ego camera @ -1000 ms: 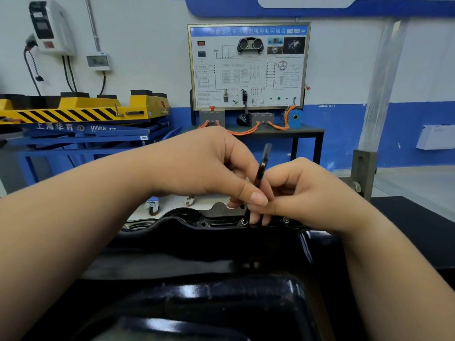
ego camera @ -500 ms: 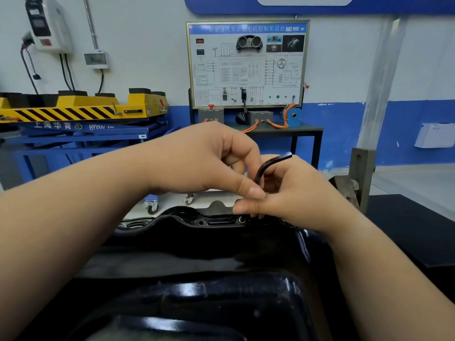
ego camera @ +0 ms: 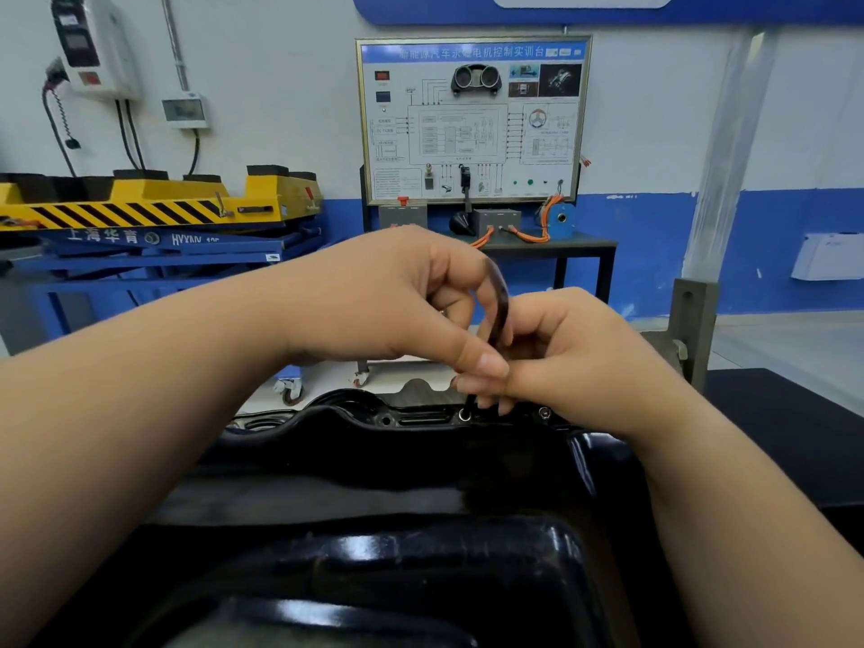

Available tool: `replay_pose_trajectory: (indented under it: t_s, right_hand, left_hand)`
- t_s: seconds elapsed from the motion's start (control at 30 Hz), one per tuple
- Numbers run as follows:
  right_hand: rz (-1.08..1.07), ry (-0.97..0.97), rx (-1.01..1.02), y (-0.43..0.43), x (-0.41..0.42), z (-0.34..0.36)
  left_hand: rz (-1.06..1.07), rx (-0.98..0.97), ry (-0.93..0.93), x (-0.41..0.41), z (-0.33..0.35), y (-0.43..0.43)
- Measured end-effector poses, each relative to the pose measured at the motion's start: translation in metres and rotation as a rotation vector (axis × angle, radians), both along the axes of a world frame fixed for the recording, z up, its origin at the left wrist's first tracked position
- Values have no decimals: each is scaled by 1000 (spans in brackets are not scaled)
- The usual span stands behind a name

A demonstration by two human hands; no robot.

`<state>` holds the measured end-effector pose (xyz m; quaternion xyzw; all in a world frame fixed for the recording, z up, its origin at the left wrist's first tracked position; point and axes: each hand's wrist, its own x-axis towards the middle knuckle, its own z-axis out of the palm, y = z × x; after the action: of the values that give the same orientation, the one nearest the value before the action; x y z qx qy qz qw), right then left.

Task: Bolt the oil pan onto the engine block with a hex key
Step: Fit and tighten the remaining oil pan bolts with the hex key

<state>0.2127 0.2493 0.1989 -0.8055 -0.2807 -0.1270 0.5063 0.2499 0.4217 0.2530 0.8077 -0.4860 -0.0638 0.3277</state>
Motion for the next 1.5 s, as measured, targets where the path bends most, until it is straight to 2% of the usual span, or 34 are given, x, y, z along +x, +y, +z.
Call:
replay_pose_trajectory:
  t_s: [0.23, 0.5, 0.8, 0.97, 1.13, 1.27, 1.5]
  right_hand:
    - [-12, -4, 1, 8, -3, 1]
    - [127, 52, -102, -7, -5, 6]
    - [-28, -80, -63, 1, 1, 0]
    - [-67, -59, -77, 5, 3, -2]
    - [60, 64, -95, -3, 0, 1]
    - [118, 80, -102, -4, -3, 3]
    - [-22, -22, -52, -1, 3, 0]
  left_hand:
    - [4, 3, 33, -1, -1, 0]
    - [10, 2, 33, -2, 0, 1]
    - [37, 19, 42, -2, 0, -1]
    - [35, 21, 42, -2, -3, -2]
    - [34, 40, -33, 0, -2, -1]
    - [15, 39, -42, -1, -1, 0]
    - [33, 37, 14, 0, -1, -1]
